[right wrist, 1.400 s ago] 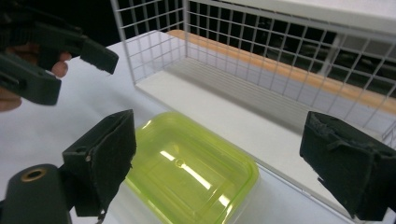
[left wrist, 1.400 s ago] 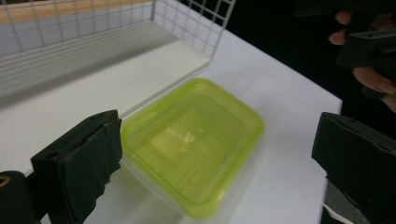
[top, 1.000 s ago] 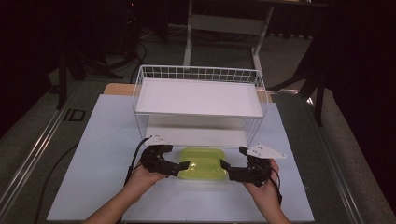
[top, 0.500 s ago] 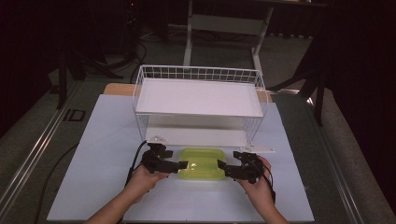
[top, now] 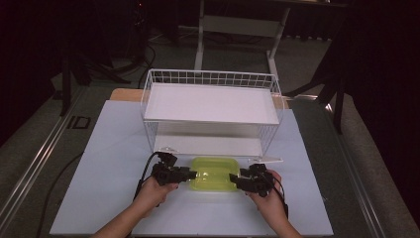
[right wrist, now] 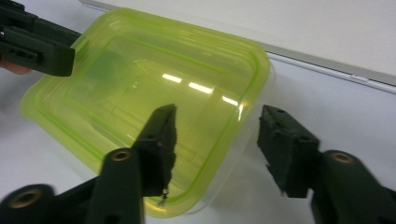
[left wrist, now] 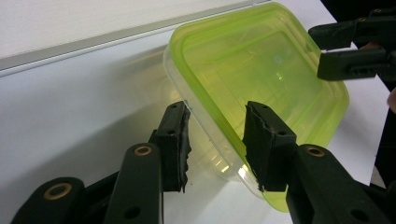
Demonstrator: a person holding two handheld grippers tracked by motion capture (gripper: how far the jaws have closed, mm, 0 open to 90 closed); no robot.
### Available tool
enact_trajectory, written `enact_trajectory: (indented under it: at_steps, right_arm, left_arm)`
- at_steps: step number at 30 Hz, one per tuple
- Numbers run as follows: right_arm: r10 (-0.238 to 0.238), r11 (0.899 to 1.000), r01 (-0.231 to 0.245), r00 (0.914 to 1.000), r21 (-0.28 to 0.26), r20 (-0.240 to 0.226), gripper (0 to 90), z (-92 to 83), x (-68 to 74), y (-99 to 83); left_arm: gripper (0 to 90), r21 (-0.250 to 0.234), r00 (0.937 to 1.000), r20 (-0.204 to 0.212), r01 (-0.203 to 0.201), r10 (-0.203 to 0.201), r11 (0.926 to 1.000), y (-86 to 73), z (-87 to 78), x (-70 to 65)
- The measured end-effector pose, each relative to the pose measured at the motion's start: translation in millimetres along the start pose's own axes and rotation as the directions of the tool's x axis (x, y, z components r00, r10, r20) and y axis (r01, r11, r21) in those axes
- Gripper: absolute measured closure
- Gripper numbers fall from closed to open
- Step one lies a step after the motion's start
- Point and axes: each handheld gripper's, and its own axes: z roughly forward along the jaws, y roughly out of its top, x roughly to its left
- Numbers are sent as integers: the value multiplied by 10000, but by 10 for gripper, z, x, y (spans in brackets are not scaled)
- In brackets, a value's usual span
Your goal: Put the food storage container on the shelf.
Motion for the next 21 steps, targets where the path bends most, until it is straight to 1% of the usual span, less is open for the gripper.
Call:
enact_trajectory:
  at_steps: [1, 2, 3, 4, 5, 7, 11, 12, 14, 16, 19, 21]
  right_arm:
    - [11, 10000, -11, 10000, 58, 76, 546, 0, -9, -2]
    - [86, 9998, -87, 9999, 178, 55, 553, 13, -24, -15]
    - [303, 9994, -302, 9995, 148, -132, 561, 11, -45, -28]
    - [397, 9991, -394, 9989, 135, -234, 567, 8, -55, -32]
    - [412, 9991, -408, 9988, 152, -261, 577, 6, -50, -32]
    - [353, 9993, -351, 9993, 158, -134, 582, -3, -25, -33]
    - [491, 9988, -491, 9988, 13, -39, 673, -48, -18, -44]
    - [554, 9985, -554, 9985, 9, -54, 676, -61, -18, -45]
    - [500, 9987, -500, 9988, -20, -1, 682, -71, -2, -52]
    - [510, 9987, -510, 9987, -25, 37, 690, -82, 13, -55]
    - [547, 9985, -546, 9985, -75, 26, 701, -95, 25, -66]
    - [671, 9977, -672, 9977, -64, -83, 712, -104, 23, -69]
  left_arm:
    - [625, -20, 10000, 10, -28, 28, 10000, -1, -2, -2]
    - [633, -2, 10000, 2, -38, 38, 10000, 0, 0, -7]
    - [638, 52, 10000, -12, -41, 41, 10000, 2, 0, -17]
    - [641, 43, 10000, -71, -55, 55, 10000, 2, 1, -26]
    - [642, 28, 10000, -75, -58, 58, 10000, -1, 2, -31]
    - [651, 46, 10000, -7, -41, 41, 10000, -8, 2, -34]
    - [676, 94, 9999, 102, -54, 54, 9999, -29, -11, -61]
    - [682, 70, 9999, 96, -66, 65, 10000, -36, -15, -70]
    - [686, 64, 9999, 65, -143, 143, 9999, -45, -24, -88]
    - [694, 74, 9998, 133, -142, 141, 9999, -57, -32, -93]
    - [701, 4, 9998, 48, -218, 218, 9998, -80, -46, -123]
    - [708, -1, 9996, -105, -256, 256, 9997, -91, -58, -155]
